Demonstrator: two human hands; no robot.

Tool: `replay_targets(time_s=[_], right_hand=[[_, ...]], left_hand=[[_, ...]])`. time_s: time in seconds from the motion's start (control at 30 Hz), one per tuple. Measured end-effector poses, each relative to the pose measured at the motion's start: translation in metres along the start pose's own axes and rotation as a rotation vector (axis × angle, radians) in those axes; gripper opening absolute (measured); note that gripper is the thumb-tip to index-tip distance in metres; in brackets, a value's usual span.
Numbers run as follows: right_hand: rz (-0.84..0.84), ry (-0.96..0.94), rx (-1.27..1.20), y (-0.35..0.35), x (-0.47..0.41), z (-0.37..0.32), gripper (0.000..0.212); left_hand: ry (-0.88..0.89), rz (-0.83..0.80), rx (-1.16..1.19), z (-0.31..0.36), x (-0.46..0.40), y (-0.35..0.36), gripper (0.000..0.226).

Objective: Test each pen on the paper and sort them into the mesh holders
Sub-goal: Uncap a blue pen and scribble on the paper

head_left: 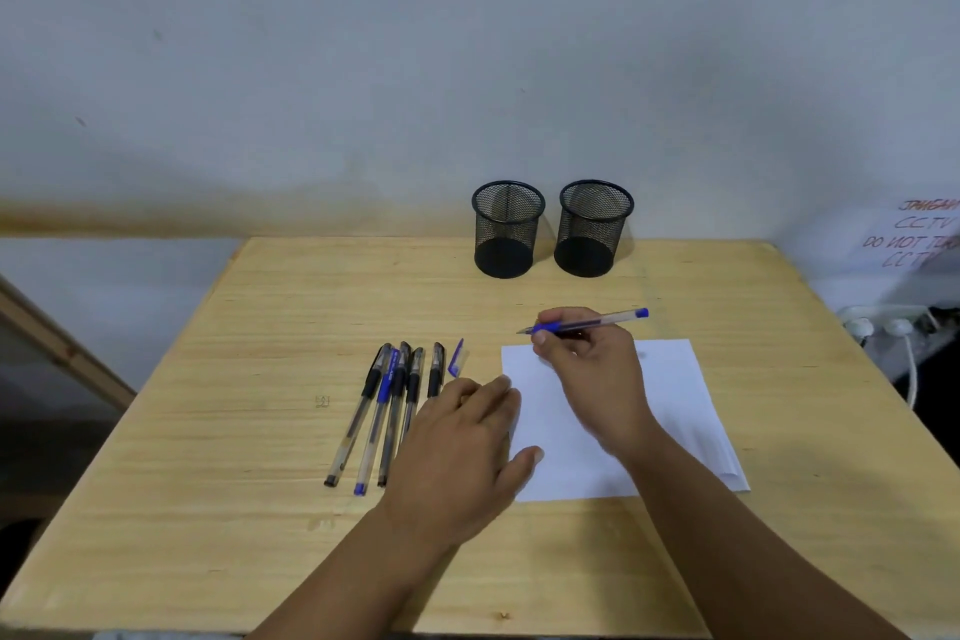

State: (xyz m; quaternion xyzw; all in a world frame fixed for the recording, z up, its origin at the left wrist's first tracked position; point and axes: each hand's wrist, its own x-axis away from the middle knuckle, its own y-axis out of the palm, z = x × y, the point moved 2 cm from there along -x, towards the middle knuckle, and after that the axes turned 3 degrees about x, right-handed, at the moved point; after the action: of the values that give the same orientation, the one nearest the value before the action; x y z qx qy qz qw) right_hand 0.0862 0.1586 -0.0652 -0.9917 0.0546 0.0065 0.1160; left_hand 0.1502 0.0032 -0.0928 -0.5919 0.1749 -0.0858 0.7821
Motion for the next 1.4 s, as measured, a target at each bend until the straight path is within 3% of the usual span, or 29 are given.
replay_targets(time_s=[0.3,0.6,0.8,1.03,1.2,1.4], right_hand=[[0.005,-0.023,0.155,0.011,-0.01,0.015,0.01],[0.06,0.0,0.104,0.013,-0.022,0.018,0.008],[0.053,-0.149,0.3,0.016,-0.025,0.016,0.01],[0.021,-0.067,0.32,0.014,-0.034,0.018,0.008],[-0.008,-0.117,0.362,0.014,-0.029,0.017,0.021],[-0.018,-0.101,0.409,0.013,-0.034,0.022,0.01]], left_hand=[[-0.002,0.05,0.02,0.0,0.001,0.002,0.057],[0.004,0.109,0.048,-0.003,0.0,0.007,0.052],[0.02,0.178,0.081,-0.008,-0.004,0.014,0.054],[0.007,0.192,0.097,-0.009,-0.009,0.017,0.054],[0.002,0.176,0.089,-0.01,-0.008,0.018,0.055],[-0.001,0.195,0.112,-0.01,-0.008,0.019,0.055]])
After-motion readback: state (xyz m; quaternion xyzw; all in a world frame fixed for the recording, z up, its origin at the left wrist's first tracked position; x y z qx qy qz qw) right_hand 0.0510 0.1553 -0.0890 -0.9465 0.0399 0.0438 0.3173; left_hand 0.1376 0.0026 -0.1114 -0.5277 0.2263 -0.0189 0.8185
